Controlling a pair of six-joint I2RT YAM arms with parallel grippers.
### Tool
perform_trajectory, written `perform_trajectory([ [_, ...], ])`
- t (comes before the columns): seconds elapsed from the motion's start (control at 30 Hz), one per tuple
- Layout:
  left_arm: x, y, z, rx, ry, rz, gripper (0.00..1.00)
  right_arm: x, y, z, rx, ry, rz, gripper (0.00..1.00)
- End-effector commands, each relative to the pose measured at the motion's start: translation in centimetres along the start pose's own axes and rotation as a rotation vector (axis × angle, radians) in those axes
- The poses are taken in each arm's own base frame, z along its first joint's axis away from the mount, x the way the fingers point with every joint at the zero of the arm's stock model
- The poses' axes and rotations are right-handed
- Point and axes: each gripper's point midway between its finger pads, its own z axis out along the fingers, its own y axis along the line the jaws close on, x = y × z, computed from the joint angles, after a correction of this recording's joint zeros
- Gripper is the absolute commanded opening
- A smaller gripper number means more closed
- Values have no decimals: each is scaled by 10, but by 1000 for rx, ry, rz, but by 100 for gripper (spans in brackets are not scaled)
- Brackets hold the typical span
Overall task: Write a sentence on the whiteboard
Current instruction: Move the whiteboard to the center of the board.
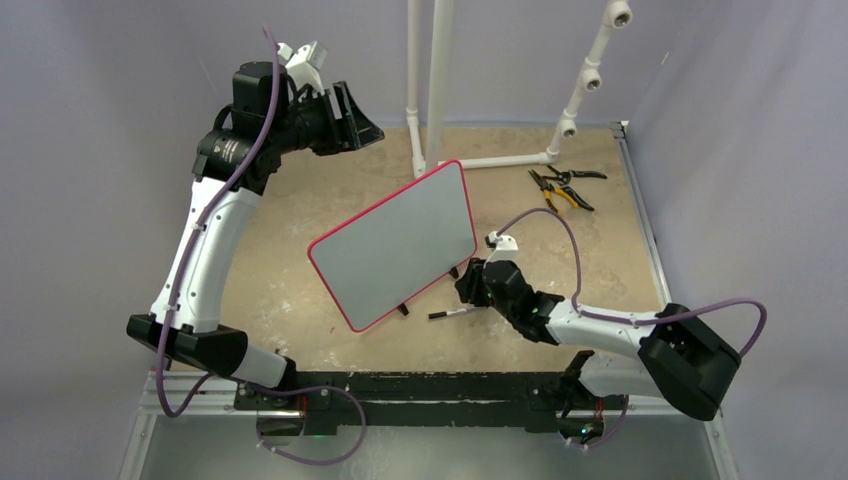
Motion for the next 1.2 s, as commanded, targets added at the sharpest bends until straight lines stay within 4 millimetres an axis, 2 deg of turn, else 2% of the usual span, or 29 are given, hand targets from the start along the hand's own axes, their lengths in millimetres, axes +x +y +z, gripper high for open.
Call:
perform_trajectory([
  [0.0, -7, -11, -16, 40, -41, 16, 62, -15, 1, 5, -33, -20, -15, 50],
  [0.17, -8, -12, -18, 42, -48, 16, 62, -16, -3, 20, -14, -15, -41, 54],
  [0.47, -11, -12, -21, 41, -57, 13, 62, -25, 3, 44, -7, -28, -114, 53],
  [0.63, -12, -12, -25, 36, -60, 18, 63, -20, 6, 58, -16, -12, -154, 53],
  [0.8, -13, -10, -27, 23, -63, 24, 63, -22, 7, 63, -2, -28, -223, 47],
  [1.0, -13, -8, -27, 19, -64, 28, 63, -6, 24, 59, -56, -3, -280, 40],
  [1.17, -13, -7, -26, 22, -59, 27, 63, 4, 24, 60, -62, 10, -289, 33],
])
